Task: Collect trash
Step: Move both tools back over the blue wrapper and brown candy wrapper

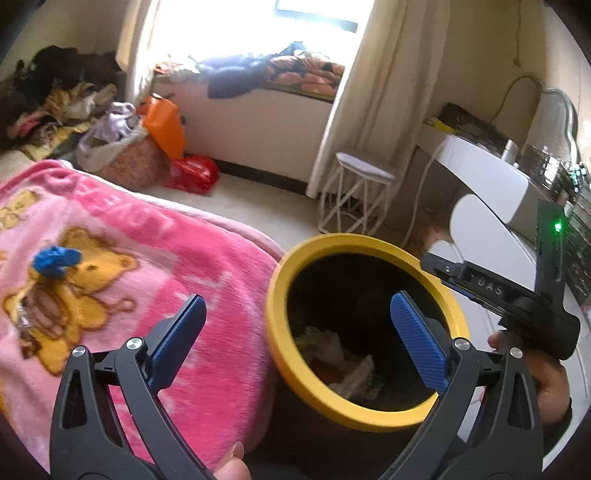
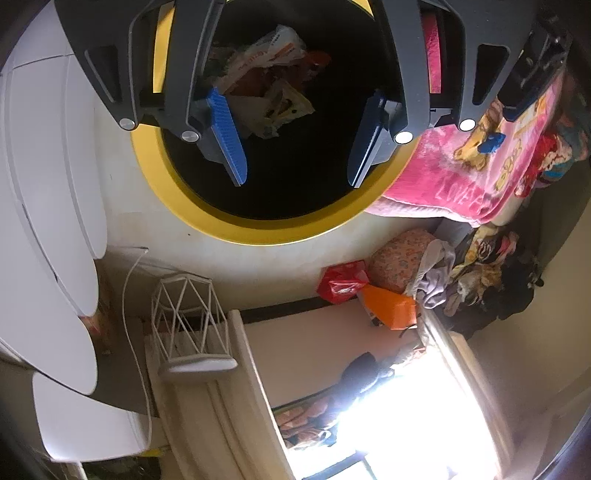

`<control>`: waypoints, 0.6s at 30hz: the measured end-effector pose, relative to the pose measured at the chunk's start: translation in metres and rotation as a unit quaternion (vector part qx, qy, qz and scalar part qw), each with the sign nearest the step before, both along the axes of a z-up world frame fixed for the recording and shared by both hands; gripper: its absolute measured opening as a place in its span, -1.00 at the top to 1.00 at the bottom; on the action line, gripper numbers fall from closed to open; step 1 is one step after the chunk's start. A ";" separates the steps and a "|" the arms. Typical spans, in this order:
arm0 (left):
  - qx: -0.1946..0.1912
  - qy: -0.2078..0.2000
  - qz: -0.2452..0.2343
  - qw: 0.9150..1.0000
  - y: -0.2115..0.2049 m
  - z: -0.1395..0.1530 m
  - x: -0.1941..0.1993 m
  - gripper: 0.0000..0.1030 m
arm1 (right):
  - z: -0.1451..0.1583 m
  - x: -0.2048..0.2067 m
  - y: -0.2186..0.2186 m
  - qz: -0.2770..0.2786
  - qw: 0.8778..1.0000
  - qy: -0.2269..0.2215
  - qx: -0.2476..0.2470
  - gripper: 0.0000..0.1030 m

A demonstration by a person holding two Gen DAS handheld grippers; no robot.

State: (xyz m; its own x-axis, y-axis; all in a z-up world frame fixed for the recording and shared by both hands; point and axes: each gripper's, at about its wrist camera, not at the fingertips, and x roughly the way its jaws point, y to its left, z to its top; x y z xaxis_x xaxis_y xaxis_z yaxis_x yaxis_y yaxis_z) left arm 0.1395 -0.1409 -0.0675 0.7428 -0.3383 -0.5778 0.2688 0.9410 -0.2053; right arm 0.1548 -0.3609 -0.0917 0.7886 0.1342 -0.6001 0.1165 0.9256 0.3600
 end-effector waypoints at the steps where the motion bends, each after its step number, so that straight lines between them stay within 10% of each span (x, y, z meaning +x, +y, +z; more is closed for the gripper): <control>1: 0.003 -0.006 0.007 1.000 0.004 0.002 -0.001 -0.79 | 0.001 0.000 0.002 0.002 1.000 -0.002 -0.003 -0.07; 18: 0.009 -0.052 0.116 0.992 0.078 0.024 -0.015 -0.79 | 0.027 -0.005 0.083 0.101 0.992 -0.061 -0.045 -0.10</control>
State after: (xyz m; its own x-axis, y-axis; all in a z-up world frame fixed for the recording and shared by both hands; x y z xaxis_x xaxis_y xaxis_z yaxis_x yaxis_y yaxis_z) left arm 0.1241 -0.0632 -0.0432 0.8557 -0.1415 -0.4977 0.0632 0.9832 -0.1710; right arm 0.1496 -0.2782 -0.0642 0.8192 0.2464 -0.5179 -0.1135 0.9548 0.2748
